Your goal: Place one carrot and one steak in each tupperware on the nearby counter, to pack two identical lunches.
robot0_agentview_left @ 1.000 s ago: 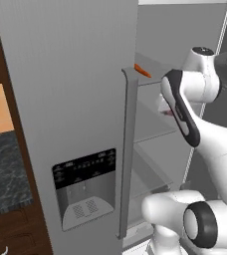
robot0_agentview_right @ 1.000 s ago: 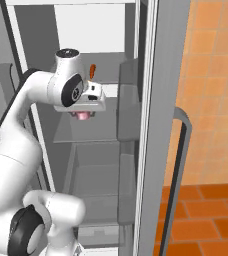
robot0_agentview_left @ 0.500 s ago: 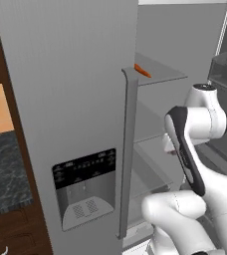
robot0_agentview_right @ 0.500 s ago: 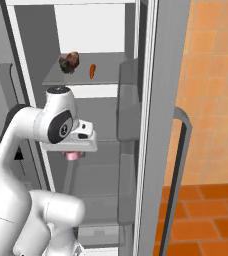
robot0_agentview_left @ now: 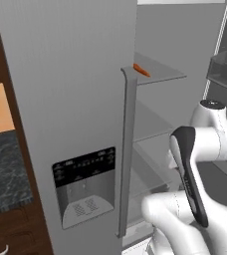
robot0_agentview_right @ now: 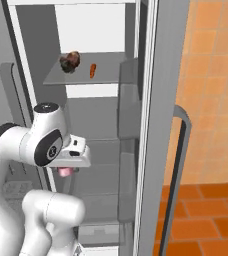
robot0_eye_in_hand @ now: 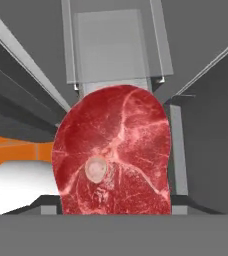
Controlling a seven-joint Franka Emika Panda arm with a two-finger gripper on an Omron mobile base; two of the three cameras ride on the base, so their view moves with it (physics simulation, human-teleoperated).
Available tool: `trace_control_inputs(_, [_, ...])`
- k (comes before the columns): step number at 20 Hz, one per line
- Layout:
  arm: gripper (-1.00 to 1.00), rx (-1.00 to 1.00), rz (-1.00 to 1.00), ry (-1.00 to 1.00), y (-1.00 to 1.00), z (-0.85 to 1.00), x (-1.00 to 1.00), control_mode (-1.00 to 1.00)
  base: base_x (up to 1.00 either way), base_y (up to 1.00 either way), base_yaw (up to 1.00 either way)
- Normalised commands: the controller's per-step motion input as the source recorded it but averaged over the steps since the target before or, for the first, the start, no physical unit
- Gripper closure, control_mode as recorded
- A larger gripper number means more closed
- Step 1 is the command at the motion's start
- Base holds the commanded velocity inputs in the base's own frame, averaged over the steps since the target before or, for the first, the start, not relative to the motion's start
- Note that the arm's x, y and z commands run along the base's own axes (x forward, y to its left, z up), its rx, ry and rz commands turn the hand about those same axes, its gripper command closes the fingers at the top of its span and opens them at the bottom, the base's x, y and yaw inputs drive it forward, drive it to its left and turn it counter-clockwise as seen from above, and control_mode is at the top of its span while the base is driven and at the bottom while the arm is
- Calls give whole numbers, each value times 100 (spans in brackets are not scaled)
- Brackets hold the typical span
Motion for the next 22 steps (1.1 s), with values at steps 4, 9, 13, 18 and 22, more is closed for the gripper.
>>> trace_control_inputs(4, [100, 0, 0, 0, 0, 0, 0, 100, -100, 29, 0])
trace_control_inputs(9, [100, 0, 0, 0, 0, 0, 0, 100, -59, 81, 8])
trace_control_inputs(13, [100, 0, 0, 0, 0, 0, 0, 100, -6, 100, 23])
trace_control_inputs(18, [100, 0, 0, 0, 0, 0, 0, 100, 0, 100, 11])
trace_control_inputs(22, [100, 0, 0, 0, 0, 0, 0, 100, 18, 100, 1])
